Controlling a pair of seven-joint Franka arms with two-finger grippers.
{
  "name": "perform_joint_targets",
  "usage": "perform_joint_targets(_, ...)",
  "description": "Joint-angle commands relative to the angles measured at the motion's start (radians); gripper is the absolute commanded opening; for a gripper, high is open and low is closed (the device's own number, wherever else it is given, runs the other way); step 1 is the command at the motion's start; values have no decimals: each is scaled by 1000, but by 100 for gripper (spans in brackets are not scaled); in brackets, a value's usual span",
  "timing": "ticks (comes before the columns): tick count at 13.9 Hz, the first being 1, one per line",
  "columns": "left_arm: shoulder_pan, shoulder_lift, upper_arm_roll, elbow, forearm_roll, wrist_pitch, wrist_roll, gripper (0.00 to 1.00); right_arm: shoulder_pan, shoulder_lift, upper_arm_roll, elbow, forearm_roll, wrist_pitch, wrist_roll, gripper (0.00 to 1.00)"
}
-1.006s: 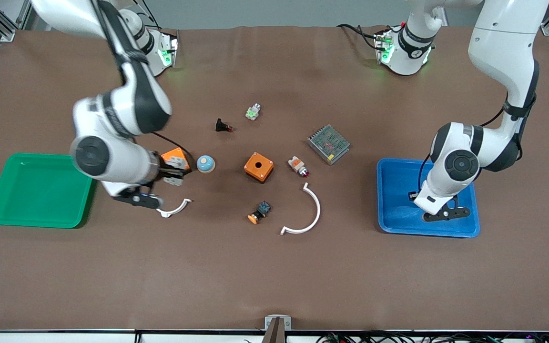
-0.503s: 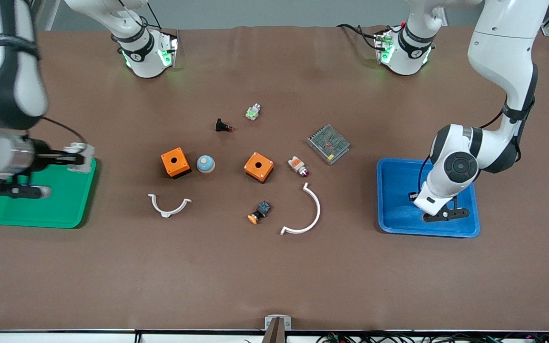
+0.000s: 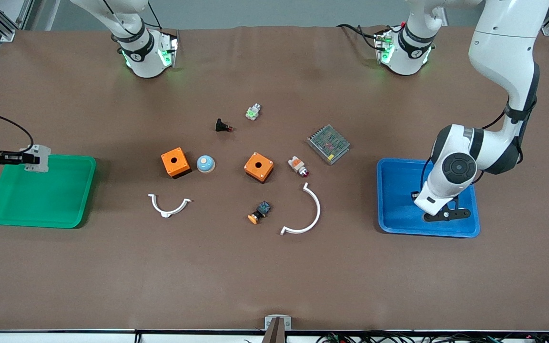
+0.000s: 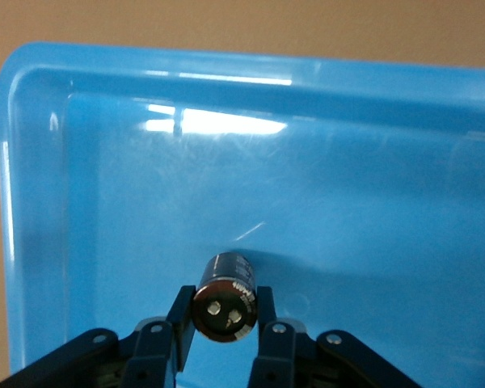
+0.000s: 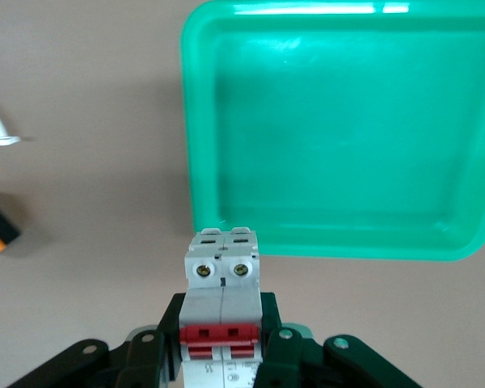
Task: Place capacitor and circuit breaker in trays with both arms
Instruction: 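Carry the breaker with the right gripper over the green tray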
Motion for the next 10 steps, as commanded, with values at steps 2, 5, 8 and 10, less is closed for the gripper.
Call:
perform_joint_targets(2,8,-27,-4,-5,24,-59,-20,0,-98,86,21,11,-18,141,-109,24)
perform_joint_targets(5,17,-24,-2,-4,26,-67,-20,1,-124,135,21,11,-20,269,-110,24)
perform_joint_targets(8,17,-23,4,-5,26,-77,-58,1,-129,186,21,11,-18,359,-121,24)
perform_joint_targets(10,17,-23,2,-5,58,-82,-80,1,-133,203,23,9,-18,365,-123,24)
